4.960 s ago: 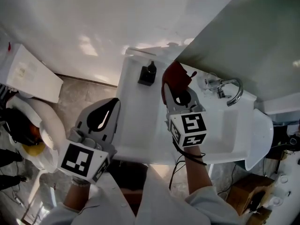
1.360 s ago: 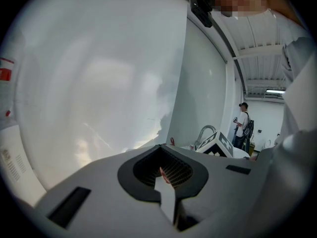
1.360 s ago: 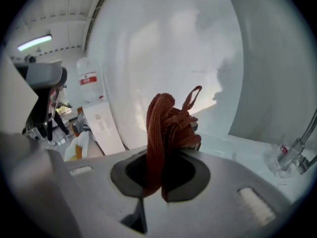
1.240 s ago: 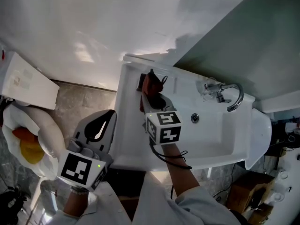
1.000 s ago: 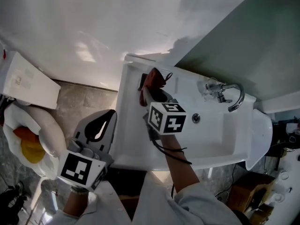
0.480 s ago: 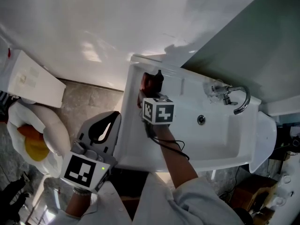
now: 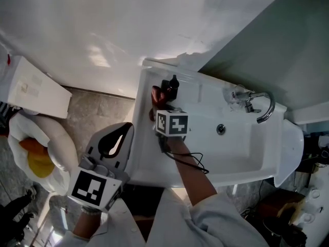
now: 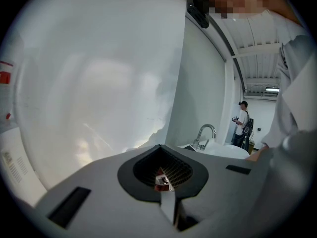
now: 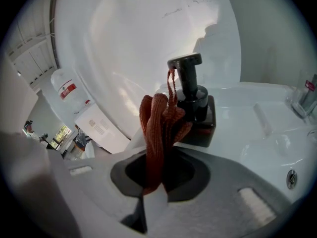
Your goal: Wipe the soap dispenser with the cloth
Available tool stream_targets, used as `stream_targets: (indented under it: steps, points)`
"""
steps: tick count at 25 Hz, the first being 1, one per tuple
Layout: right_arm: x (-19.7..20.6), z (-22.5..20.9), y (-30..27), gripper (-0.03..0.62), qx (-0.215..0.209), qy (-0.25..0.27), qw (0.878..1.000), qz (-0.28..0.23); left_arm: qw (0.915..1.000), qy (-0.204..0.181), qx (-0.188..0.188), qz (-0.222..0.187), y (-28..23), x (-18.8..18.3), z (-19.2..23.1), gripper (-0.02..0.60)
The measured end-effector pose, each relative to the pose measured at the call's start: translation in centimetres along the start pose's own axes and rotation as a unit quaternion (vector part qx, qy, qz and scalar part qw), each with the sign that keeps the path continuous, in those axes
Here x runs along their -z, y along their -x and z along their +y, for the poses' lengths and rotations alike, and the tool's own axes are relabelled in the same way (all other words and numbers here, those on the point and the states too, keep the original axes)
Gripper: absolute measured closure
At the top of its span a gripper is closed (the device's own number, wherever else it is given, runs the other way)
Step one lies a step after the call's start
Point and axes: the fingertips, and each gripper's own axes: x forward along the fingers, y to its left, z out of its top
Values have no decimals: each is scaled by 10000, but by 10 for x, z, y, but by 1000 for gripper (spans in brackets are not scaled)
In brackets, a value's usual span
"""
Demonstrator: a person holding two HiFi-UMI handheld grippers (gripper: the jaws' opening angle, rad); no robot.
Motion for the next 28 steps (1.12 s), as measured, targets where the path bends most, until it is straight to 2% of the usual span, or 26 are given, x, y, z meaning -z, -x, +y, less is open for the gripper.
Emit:
stream_targets:
  steps: [2,8,11,18,23,28]
  points:
    - [4,-1,3,539,6,-33,10000,7,9999,-109,31,-11,-1,1,-1,577]
    - [18,-11,19,539,126,86,9999,56,9999,28,144,-41,-3,-1,-10,577]
    - [25,-19,30,539,207,137,9997,48,9998,-124,122,-93,-4,-3,-9,577]
    - [22,-29,68,539,609,777,9950,-143,9997,-162,170,-88,-7,-5,-13,577]
    - [-15,-33,99,539,963,1395,9834,-645,9992,-52,332,-227,-9,-8,-18,577]
    - [-56,-29,115,539,1333,2130,9621,-1063,9990,-22,357,-253,-13,-9,-19,577]
